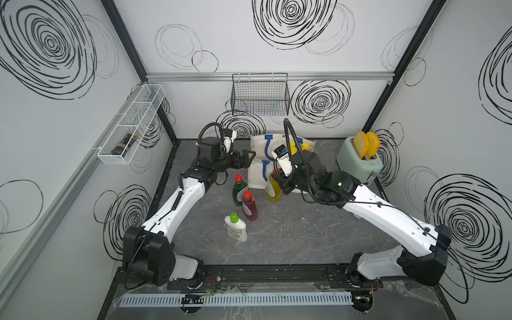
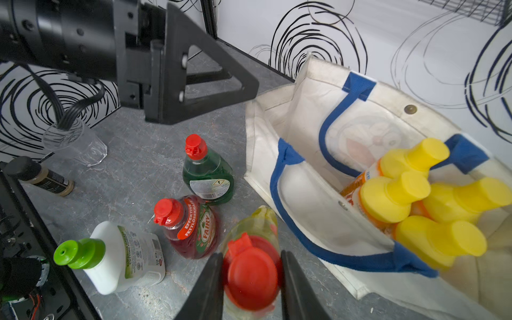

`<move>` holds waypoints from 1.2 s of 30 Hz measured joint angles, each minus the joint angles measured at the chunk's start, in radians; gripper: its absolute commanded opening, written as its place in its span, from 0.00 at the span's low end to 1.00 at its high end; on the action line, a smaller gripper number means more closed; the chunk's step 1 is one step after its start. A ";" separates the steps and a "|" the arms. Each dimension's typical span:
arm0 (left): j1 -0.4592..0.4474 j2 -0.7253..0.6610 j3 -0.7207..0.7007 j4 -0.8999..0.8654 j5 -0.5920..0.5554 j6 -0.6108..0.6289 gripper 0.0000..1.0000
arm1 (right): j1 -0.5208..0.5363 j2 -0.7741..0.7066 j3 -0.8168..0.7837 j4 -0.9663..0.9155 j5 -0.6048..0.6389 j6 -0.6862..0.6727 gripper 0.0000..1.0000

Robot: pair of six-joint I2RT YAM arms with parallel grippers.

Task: Pack dish soap into the shopping bag
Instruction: Pick up the bottle of dish soap at the center of the board.

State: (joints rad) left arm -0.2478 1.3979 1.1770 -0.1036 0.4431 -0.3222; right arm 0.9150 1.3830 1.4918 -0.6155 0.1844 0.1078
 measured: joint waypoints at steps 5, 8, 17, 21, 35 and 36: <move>0.000 0.000 0.000 0.000 0.000 0.000 0.96 | -0.023 0.047 0.096 -0.042 -0.010 -0.024 0.00; 0.000 0.000 0.000 0.000 -0.001 0.000 0.96 | -0.035 0.073 0.149 -0.063 -0.017 -0.037 0.00; -0.014 -0.001 0.000 -0.002 -0.007 0.002 0.96 | -0.063 0.132 0.298 -0.092 -0.040 -0.068 0.00; -0.019 -0.001 0.000 -0.003 -0.010 0.004 0.96 | -0.077 0.156 0.359 -0.097 -0.042 -0.082 0.00; -0.028 -0.014 0.000 -0.003 -0.014 0.006 0.96 | -0.150 0.219 0.587 -0.128 -0.034 -0.143 0.00; -0.031 -0.016 0.000 -0.003 -0.014 0.006 0.96 | -0.155 0.224 0.598 -0.127 -0.033 -0.147 0.00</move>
State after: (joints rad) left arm -0.2787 1.3819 1.1770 -0.1066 0.4286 -0.3157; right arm 0.7597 1.6066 2.0895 -0.7422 0.1513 -0.0391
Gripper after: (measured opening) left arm 0.962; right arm 0.326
